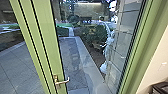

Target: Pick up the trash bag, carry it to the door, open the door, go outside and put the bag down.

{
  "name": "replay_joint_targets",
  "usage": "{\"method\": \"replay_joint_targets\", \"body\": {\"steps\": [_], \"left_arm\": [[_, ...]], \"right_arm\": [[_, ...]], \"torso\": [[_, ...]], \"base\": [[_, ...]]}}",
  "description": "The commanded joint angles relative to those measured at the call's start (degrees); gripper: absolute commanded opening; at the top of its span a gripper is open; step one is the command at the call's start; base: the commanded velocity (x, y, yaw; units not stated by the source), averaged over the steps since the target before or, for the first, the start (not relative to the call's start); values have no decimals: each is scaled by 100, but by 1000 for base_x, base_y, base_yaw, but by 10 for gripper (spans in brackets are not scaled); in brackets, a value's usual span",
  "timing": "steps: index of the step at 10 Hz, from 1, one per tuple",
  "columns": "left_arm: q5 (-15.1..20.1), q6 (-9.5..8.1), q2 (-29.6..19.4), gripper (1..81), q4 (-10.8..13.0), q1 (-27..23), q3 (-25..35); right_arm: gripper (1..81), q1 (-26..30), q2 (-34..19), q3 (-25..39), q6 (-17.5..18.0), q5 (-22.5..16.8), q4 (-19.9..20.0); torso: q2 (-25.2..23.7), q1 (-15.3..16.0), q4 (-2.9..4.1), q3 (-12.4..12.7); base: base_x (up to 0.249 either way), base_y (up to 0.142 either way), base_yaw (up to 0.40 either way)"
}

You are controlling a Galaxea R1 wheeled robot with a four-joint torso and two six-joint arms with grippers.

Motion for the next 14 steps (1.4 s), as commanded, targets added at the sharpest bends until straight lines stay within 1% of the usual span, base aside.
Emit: {"method": "replay_joint_targets", "body": {"steps": [1, 2, 10, 14], "left_arm": [[411, 18, -110, 10, 45, -250, 59], [411, 26, -111, 10, 46, -242, 33], [411, 18, -49, 10, 46, -233, -29], [411, 18, -40, 10, 37, -233, -29]], "right_arm": [[811, 262, -221, 419, -15, -370, -90], [811, 270, -238, 445, -15, -370, -143], [811, 305, -265, 471, -15, -388, -152], [811, 296, -256, 454, -15, -379, -152]], "torso": [[0, 0, 0, 0], [0, 0, 0, 0], [0, 0, 0, 0], [0, 0, 0, 0]], "base": [[0, 0, 137], [0, 0, 137], [0, 0, 120], [0, 0, 170]]}}
